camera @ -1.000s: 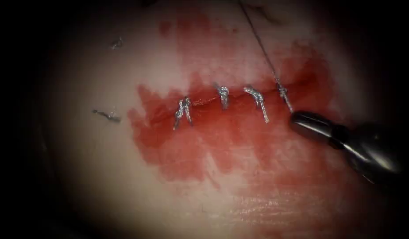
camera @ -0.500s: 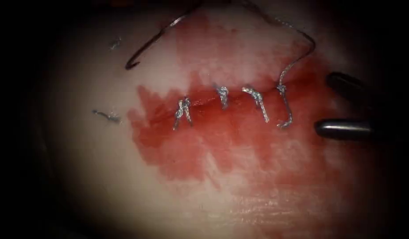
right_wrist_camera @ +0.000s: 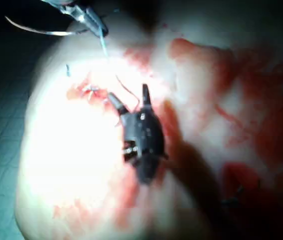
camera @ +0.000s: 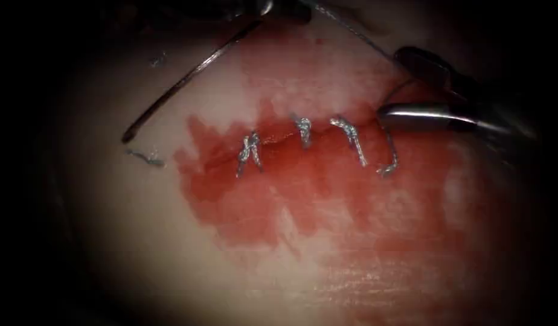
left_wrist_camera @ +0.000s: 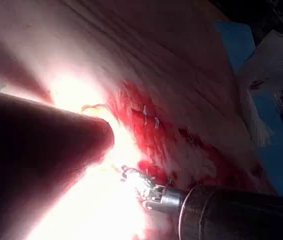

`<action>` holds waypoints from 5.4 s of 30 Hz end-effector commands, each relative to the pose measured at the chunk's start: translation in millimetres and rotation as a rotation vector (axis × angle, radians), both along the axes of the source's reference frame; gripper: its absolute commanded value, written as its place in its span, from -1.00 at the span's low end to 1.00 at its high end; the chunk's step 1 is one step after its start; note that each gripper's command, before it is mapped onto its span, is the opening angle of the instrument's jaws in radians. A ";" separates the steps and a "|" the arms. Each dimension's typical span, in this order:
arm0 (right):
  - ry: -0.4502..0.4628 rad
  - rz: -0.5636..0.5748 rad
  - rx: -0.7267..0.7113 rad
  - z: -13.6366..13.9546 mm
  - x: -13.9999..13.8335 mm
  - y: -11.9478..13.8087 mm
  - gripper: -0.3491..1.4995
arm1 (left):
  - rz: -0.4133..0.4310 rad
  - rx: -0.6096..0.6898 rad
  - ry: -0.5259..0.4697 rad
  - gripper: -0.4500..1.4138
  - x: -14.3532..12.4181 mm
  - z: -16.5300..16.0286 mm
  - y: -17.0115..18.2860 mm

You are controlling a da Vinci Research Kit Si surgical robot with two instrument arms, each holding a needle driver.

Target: Wound Closure

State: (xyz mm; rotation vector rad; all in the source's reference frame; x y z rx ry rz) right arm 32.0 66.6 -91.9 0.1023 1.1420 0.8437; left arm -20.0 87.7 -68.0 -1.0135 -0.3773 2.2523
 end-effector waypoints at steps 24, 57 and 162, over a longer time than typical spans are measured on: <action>-0.018 -0.031 -0.039 5.2 4.8 0.7 0.93 | 0.012 -0.014 -0.004 -0.89 -1.1 -0.6 0.2; -0.013 0.014 -0.073 1.2 -5.7 -0.1 0.96 | -0.055 -0.103 0.079 -0.89 5.4 4.3 3.8; -0.021 -0.097 -0.112 -1.1 -8.1 -5.2 0.83 | -0.150 -0.325 -0.128 -0.89 -7.7 9.9 -11.6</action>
